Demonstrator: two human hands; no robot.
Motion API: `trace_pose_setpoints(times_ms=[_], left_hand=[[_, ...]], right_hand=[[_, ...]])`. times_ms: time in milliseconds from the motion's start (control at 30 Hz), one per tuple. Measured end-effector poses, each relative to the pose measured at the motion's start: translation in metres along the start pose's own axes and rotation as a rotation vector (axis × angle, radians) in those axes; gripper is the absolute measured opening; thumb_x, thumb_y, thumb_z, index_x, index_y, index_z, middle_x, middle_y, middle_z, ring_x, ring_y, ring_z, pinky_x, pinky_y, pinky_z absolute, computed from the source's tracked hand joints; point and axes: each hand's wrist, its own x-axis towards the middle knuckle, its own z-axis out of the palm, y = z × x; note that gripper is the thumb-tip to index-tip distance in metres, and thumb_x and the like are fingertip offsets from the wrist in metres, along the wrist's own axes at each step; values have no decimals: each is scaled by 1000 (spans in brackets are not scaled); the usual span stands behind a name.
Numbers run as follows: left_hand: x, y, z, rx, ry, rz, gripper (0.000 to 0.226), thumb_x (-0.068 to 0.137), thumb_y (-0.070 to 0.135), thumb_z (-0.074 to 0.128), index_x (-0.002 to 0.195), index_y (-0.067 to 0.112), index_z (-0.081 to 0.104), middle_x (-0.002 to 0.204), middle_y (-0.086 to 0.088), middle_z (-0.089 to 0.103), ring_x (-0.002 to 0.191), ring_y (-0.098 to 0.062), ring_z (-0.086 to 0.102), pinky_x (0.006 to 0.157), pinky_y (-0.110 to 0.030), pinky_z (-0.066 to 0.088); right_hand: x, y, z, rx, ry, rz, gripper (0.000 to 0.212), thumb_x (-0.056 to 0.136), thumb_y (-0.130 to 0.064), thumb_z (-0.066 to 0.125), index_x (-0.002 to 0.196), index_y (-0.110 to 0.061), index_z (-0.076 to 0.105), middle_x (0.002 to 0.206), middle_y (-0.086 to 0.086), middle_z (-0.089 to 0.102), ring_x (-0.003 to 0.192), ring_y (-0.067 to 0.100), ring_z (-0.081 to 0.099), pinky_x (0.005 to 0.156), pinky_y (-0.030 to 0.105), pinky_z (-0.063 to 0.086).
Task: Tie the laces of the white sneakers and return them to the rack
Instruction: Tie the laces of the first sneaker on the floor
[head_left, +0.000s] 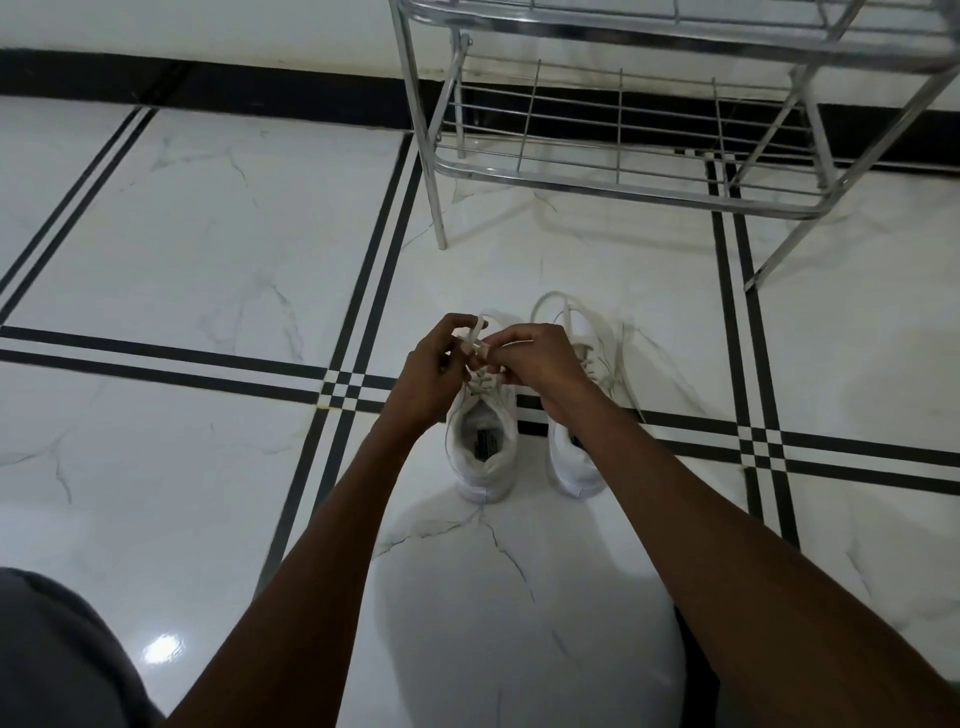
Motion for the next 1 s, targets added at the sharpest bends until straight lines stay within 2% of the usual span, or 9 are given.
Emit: trace_pose_setpoints(times_ms=[167,267,433,500,567,733,800,900,1000], left_hand=[[1,0,1,117,-5,12,30,104,3,44,127,20,55,92,-10,71,72,-19,70,63,-32,55],[2,1,1,115,1,21,28,102,0,46,125,16,48,91,-11,73,72,-23,72,63,-34,56],[3,1,4,78,-22,1,33,103,4,50,132,10,36,88,-4,74,77,-13,73,66,-18,54],[4,-2,5,83,-29,6,46,101,3,53,141,9,33,95,-8,77,85,-20,75,77,-25,57],[6,-6,5,62,-24,-25,57,99,5,58,148,12,29,103,-11,78,92,-25,75,86,-34,57],[4,-18,3,-192,35,-246,65,97,16,68,149,20,30,101,-12,78,98,-27,74,83,-44,60],[5,-18,3,-214,45,-273,66,96,10,68,149,17,31,103,-13,78,97,-25,74,83,-39,57],[10,-17,3,-180,31,-270,68,92,-3,63,149,14,31,103,-14,78,93,-24,74,80,-35,55],[15,-16,0,-149,35,-247,63,93,-1,63,147,17,36,103,-11,79,94,-23,75,76,-37,58]], right_hand=[[-2,3,-4,101,-206,-21,19,88,1,70,107,5,75,106,23,75,94,26,75,87,33,62],[-3,5,-6,122,-277,-45,24,91,-14,72,109,2,75,110,25,74,97,24,72,96,36,58],[-4,5,-5,-3,-100,-77,31,82,-35,81,94,-6,81,88,12,80,84,18,78,76,28,61],[-1,7,-3,-21,-24,-70,28,79,-34,83,88,-8,81,81,7,80,75,13,76,67,23,58],[1,8,0,45,17,-39,23,78,-26,85,85,-6,79,78,9,78,71,16,73,72,30,62],[0,4,-2,241,-22,-47,14,81,-4,80,94,0,75,84,14,74,75,25,70,74,30,62],[0,2,-6,78,-98,-129,17,85,-4,77,101,0,76,87,14,76,71,19,72,71,27,62],[5,-5,-14,-420,-118,-294,11,86,-12,76,96,-10,80,85,5,78,67,15,76,70,26,62],[8,-16,-16,-673,-155,-351,10,86,-11,75,95,-10,80,89,7,77,67,16,72,72,28,59]])
